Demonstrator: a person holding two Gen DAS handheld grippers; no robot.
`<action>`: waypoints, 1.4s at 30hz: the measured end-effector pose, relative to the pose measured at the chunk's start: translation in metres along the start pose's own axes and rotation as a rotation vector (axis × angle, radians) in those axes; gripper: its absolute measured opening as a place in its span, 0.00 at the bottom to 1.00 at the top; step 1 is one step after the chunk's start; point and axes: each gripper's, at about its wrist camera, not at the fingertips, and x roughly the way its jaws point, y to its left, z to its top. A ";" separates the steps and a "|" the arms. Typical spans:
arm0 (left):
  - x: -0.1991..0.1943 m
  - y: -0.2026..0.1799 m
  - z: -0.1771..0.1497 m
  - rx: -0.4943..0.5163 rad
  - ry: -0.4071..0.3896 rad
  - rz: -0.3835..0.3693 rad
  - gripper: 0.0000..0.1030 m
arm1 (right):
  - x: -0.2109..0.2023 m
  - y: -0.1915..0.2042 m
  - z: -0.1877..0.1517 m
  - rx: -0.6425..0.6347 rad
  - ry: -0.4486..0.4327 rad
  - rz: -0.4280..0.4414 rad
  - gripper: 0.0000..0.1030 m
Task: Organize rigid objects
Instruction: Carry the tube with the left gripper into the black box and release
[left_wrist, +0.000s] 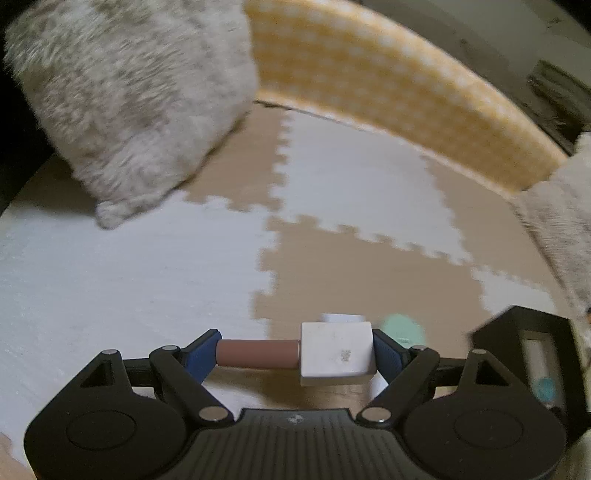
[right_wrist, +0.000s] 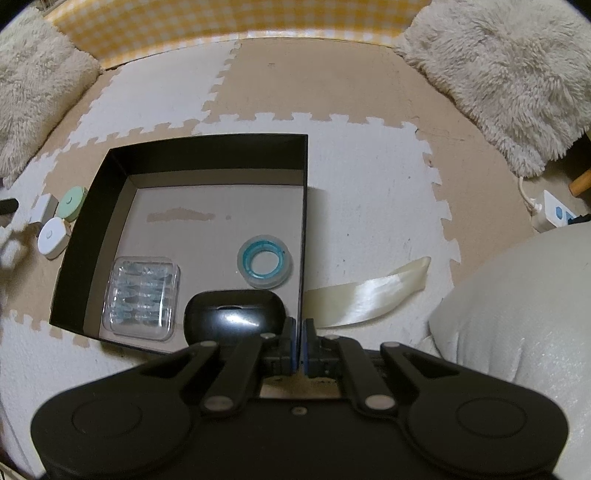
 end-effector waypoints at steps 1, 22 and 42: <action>-0.004 -0.007 -0.001 0.006 -0.003 -0.015 0.83 | 0.000 -0.001 0.000 0.001 0.001 0.002 0.03; -0.012 -0.219 -0.038 0.115 0.029 -0.336 0.83 | 0.001 -0.003 0.000 -0.010 0.001 0.029 0.03; 0.090 -0.302 -0.045 0.037 0.070 -0.206 0.83 | 0.001 -0.001 0.001 -0.026 -0.004 0.028 0.04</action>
